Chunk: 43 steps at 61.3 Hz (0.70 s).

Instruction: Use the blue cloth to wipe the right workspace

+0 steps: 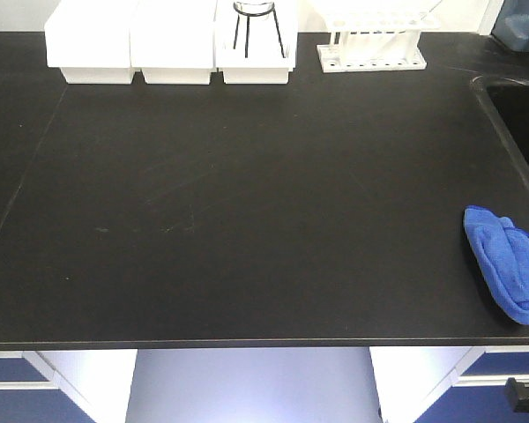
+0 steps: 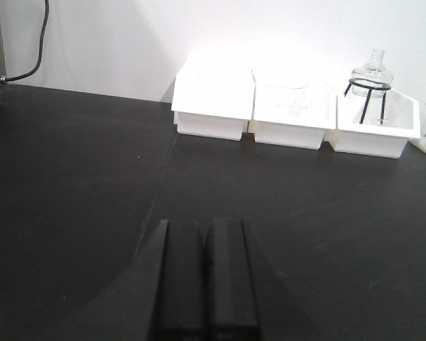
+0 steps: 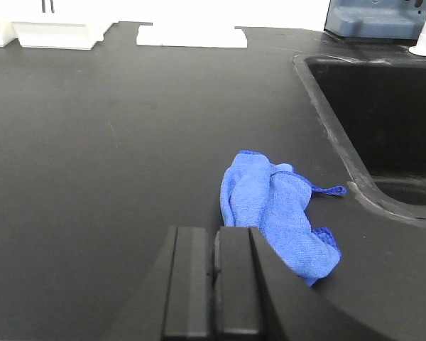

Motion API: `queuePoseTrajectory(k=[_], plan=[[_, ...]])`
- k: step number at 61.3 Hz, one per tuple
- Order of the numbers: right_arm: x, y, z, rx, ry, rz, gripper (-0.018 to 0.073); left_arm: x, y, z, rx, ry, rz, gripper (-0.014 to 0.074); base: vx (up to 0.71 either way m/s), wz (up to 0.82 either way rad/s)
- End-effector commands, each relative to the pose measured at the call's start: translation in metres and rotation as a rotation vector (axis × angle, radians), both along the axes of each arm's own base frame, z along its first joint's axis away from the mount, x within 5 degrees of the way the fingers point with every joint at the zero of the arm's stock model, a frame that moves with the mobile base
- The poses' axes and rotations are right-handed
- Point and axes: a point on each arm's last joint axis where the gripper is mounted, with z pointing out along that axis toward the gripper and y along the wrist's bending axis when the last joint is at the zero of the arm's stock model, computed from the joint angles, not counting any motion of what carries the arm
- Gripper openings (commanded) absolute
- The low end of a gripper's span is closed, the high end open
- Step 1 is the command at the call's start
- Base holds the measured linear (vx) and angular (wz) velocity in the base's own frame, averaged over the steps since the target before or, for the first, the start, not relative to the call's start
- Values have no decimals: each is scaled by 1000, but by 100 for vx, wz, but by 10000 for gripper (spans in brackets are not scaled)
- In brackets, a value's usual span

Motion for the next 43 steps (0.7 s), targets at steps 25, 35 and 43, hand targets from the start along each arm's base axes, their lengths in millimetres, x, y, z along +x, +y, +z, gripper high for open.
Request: queuePoseTrajectory(k=[25, 35, 43], plan=[[2, 0, 0, -9, -54, -5, -8, 0, -1, -2, -4, -68, -10, -6, 0, 0], [2, 0, 0, -9, -54, -5, -8, 0, -1, -2, -4, -68, -10, -6, 0, 0], [2, 0, 0, -9, -54, -5, -8, 0, -1, -2, -4, -68, -10, -6, 0, 0]])
